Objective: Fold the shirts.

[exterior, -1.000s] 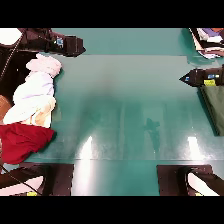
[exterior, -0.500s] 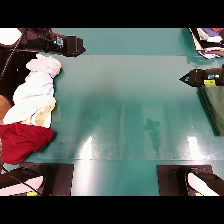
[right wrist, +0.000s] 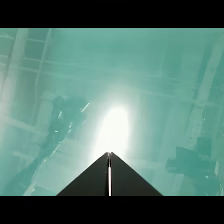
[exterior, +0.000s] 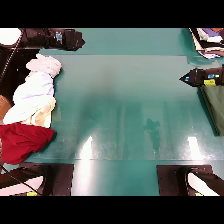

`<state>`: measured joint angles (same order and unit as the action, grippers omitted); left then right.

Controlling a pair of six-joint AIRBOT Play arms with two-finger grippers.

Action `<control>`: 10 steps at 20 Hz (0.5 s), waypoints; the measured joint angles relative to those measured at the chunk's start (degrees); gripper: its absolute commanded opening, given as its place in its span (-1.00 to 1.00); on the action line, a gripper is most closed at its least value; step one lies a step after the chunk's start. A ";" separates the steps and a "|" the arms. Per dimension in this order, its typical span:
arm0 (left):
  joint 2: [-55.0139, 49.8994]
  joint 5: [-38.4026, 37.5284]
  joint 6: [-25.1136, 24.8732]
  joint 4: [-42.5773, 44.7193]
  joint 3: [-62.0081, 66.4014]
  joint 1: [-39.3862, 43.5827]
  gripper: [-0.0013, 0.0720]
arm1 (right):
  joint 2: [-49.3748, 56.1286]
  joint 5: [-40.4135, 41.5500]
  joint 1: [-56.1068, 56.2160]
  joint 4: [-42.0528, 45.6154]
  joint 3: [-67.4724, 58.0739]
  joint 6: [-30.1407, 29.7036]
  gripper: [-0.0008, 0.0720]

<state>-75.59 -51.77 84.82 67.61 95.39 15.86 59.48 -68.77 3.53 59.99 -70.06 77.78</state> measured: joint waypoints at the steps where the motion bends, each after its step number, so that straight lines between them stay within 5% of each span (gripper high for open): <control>1: -0.13 0.90 -0.44 2.01 0.02 0.02 0.86 | 0.00 0.04 0.00 0.00 0.00 0.04 -0.94; 6: -5.20 3.19 2.38 23.15 0.02 -1.60 0.85 | 0.00 0.13 0.00 -0.09 0.00 0.26 -0.94; 10: -13.79 4.55 6.49 31.17 0.00 -8.35 0.85 | 0.00 0.11 0.00 -0.28 0.00 0.33 -0.94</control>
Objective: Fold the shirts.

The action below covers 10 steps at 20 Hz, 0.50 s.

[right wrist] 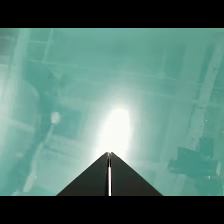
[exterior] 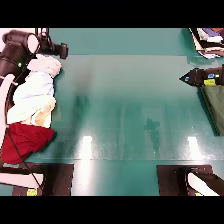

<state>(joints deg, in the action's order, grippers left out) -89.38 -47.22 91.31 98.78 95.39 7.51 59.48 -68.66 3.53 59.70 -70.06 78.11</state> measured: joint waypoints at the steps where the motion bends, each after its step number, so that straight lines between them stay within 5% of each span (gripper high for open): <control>1: -2.23 0.55 1.01 0.87 0.00 -2.08 0.85 | 0.00 0.00 0.00 -0.02 0.00 0.02 -0.94; 10: -15.10 4.98 4.00 1.16 0.00 -12.17 0.85 | 0.00 1.44 0.00 -0.09 0.00 0.07 -0.94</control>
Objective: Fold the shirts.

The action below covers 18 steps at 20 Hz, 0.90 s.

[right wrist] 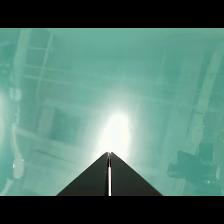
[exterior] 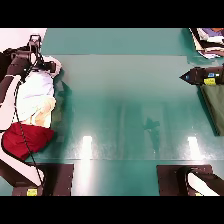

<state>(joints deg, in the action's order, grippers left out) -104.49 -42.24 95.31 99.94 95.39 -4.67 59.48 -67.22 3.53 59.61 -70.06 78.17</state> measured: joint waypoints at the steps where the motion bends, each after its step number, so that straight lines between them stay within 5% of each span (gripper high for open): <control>1: -0.52 0.46 0.02 -0.04 0.00 -0.17 0.61 | 0.00 0.04 0.00 0.00 0.00 0.00 -0.94; 2: -0.92 0.76 0.11 -0.09 0.04 -0.39 0.00 | 0.00 0.11 0.00 0.00 0.00 0.00 -0.94; 3: -1.18 1.05 0.17 -0.02 0.07 -0.70 -0.27 | 0.00 0.15 0.00 0.00 0.00 0.00 -0.94; 5: -1.53 1.38 0.20 0.04 0.11 -0.81 -0.35 | 0.02 0.15 0.00 0.02 0.00 0.00 -0.94; 6: -1.62 1.51 0.22 0.00 0.13 -0.83 -0.90 | 0.02 0.17 0.00 0.02 0.00 0.00 -0.94; 12: 1.88 -2.27 0.26 -0.09 4.90 -1.01 -0.91 | 0.02 0.83 0.00 0.00 -0.20 0.00 -0.94; 18: 18.38 -14.88 -2.93 -1.46 16.17 2.75 -0.91 | 0.00 4.55 0.00 -1.25 -8.00 0.00 -0.94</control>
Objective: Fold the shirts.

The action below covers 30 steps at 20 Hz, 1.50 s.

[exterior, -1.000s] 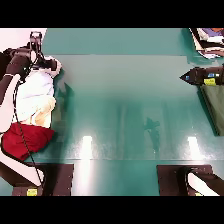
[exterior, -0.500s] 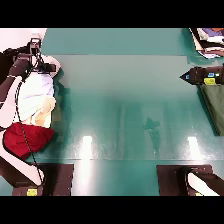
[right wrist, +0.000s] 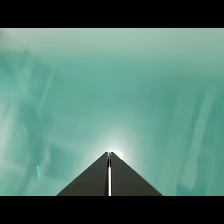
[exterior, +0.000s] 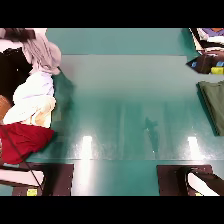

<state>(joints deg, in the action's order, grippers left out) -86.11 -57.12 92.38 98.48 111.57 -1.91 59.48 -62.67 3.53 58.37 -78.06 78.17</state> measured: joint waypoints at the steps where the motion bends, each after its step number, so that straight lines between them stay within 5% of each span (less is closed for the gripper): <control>1: 3.08 -2.32 -0.66 -0.02 0.92 1.51 -0.91 | 0.00 0.48 0.00 -0.11 -1.88 0.00 -0.94; 9: 13.22 -18.49 0.02 -6.62 -1.90 23.63 -0.90 | -0.04 0.33 0.00 -0.24 -11.72 -0.07 -0.94; 10: 13.09 -18.29 0.35 -8.11 -4.33 27.30 -0.62 | -0.04 -0.13 0.02 -0.24 -12.07 -0.07 -0.94; 11: 12.79 -17.27 0.57 -9.51 -6.91 30.62 0.20 | -0.04 -0.76 0.00 -0.24 -12.31 -0.07 -0.94; 12: 12.22 -15.15 0.79 -11.67 -9.84 34.05 0.62 | -0.04 -1.42 0.02 -0.24 -12.48 -0.07 -0.94; 18: 7.65 -3.67 -0.79 -18.49 -19.93 42.66 0.57 | -0.07 -3.91 0.00 -0.24 -12.87 -0.09 -0.94; 30: -7.82 -7.78 -5.57 -27.28 -21.94 13.53 0.57 | -0.07 -6.40 0.00 -0.26 -12.90 -0.09 -0.94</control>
<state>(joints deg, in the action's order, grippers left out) -93.93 -64.90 86.80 71.20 89.62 11.62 59.42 -69.08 3.53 58.11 -90.96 78.08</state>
